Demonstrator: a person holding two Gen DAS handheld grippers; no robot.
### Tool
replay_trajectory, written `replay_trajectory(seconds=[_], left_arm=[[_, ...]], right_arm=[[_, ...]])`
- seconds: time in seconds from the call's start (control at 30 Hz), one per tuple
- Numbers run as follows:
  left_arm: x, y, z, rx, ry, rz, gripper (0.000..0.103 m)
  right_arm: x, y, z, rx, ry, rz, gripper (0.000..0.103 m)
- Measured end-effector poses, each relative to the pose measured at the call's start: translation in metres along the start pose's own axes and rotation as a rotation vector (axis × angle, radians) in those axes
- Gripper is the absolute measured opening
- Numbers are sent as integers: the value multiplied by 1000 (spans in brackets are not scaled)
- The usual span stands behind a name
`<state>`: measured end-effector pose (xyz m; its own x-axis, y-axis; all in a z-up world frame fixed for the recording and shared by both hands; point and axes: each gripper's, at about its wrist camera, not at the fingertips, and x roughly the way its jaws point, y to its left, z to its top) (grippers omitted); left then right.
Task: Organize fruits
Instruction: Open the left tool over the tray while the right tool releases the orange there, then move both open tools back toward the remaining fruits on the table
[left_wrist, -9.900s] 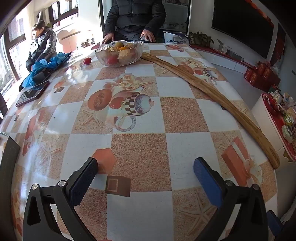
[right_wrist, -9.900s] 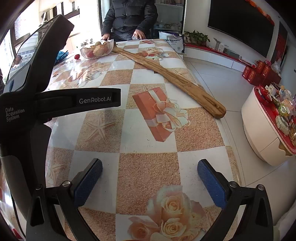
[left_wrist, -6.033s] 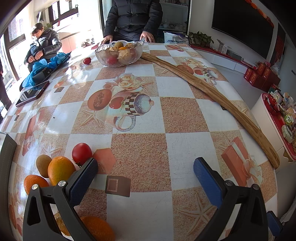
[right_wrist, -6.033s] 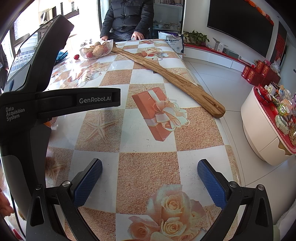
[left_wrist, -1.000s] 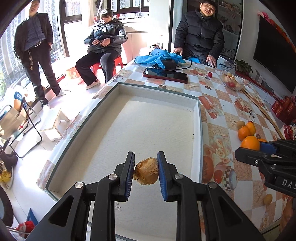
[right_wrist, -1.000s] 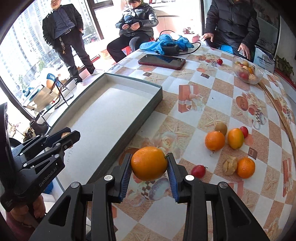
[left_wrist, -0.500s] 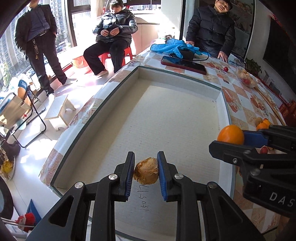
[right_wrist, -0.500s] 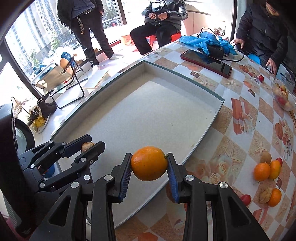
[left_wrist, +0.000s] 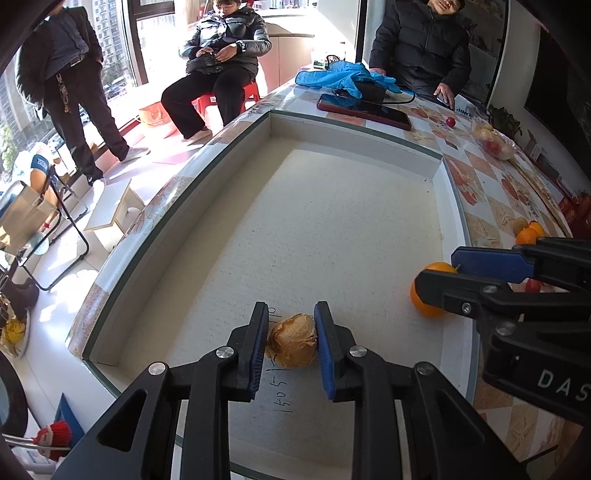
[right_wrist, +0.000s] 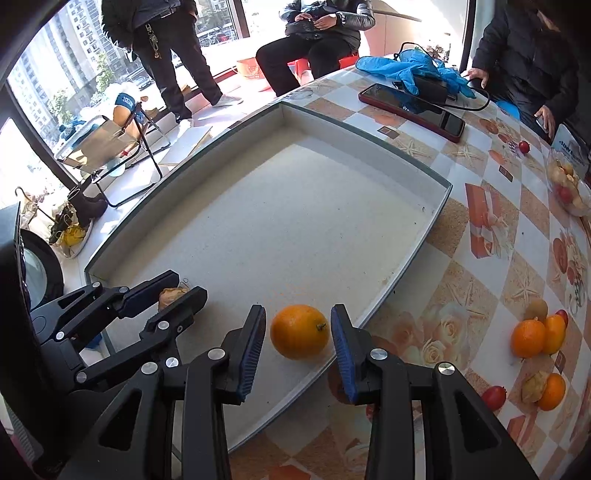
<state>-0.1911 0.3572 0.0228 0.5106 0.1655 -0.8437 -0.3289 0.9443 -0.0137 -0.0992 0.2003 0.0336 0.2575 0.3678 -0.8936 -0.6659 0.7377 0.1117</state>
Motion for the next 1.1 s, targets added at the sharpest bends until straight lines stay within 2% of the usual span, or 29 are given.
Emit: replay_trajectory(seconds=[0.03,0.1,0.13,0.17,0.2,0.23,0.27,0.4,0.43,0.53,0.67,0.9,1.0,1.1], left_arm=[[0,1,-1,-1,1,-4,38],[-3,2,-3,-10,-9,-1,81],[-6,3,-4,-14,-27,3,86],[-9,3,-5,-12,-46,3,86],[-12,2,-5,-6,-54,1,86],[-13,2,-5,-3,-58,-2,86],[-15,1,-5,-4,-67,-4,86],[-21,0,-3,-9,-86,3,86],[-22,-2,-2,-6,-88,-2,86],[-31,-11,-2,20,-94,-62,86],[-49,-31,-3,56,-126,-97,86],[-74,-84,-8,147,-170,-202,86],[-73,-114,-16,209,-155,-218,86],[-64,-140,-25,268,-129,-202,86]], right_arm=[[0,0,0,1,2,2,42],[-2,1,0,3,-8,6,55],[-4,1,1,3,-17,11,64],[-7,1,1,2,-27,15,70],[-9,2,1,2,-37,10,85],[-12,1,1,2,-51,1,95],[-16,1,1,3,-66,-4,97],[-30,-9,-2,34,-103,-8,97],[-35,-14,-4,49,-116,-11,103],[-49,-35,-14,100,-151,-30,103],[-67,-77,-37,200,-174,-66,103],[-88,-153,-110,373,-131,-205,103],[-92,-166,-146,396,-112,-247,103],[-91,-165,-178,390,-97,-279,103]])
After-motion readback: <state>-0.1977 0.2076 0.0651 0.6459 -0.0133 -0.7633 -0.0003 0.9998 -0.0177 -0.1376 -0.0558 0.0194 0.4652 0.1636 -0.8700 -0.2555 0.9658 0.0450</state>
